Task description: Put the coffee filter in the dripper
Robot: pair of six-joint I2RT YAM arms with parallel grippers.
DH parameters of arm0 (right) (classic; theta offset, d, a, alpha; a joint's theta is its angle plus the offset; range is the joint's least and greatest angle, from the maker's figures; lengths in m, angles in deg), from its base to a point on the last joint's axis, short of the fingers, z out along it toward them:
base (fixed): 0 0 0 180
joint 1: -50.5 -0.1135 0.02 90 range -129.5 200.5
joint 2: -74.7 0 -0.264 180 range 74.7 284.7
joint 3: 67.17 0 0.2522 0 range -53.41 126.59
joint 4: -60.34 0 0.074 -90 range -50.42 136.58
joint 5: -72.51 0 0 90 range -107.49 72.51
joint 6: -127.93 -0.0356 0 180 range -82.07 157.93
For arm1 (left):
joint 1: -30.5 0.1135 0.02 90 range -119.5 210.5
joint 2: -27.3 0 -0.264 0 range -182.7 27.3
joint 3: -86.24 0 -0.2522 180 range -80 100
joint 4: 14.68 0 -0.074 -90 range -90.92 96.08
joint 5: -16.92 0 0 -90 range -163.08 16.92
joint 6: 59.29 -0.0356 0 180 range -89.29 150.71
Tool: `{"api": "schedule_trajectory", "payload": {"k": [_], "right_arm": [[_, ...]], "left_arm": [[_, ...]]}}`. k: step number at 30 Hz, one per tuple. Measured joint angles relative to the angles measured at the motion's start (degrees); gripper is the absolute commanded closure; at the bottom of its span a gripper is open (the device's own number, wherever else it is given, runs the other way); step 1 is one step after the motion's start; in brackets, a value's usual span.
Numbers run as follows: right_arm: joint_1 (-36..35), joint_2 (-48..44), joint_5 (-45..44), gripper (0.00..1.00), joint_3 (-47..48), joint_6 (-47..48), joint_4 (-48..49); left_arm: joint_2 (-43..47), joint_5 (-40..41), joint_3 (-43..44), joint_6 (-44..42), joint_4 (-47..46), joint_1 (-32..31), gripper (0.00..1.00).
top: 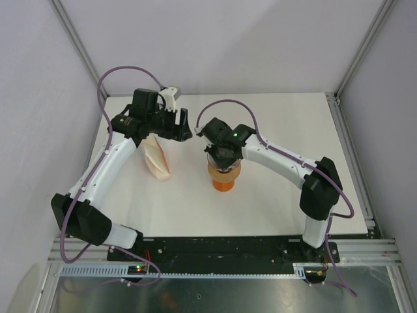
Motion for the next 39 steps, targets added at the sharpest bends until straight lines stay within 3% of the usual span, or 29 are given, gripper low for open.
{"api": "schedule_trajectory", "payload": {"k": [3,9,14,19,30,39], "right_arm": [[-0.11,0.0,0.2,1.0,0.09,0.02,-0.02],[-0.68,-0.02,0.15,0.84,1.68,0.24,-0.35],[-1.05,-0.37,-0.33,0.79,3.13,0.48,-0.92],[-1.22,-1.07,-0.52,0.67,4.0,1.05,-1.22],[-1.81,-2.51,-1.99,0.57,4.61,1.33,-2.1],[-2.05,-5.84,-2.64,0.51,4.61,1.33,-1.7]], "left_arm": [[0.0,-0.57,0.0,0.02,-0.02,0.0,0.2],[0.04,-2.56,-0.68,0.09,-0.15,0.07,0.2],[0.07,-3.54,-1.27,0.09,-0.07,0.09,0.2],[0.11,-4.02,-1.27,0.09,-0.09,0.09,0.2],[0.11,-5.46,-1.57,0.57,-0.13,0.09,0.21],[0.11,-8.55,-2.25,2.08,-0.17,-2.69,0.33]]}}
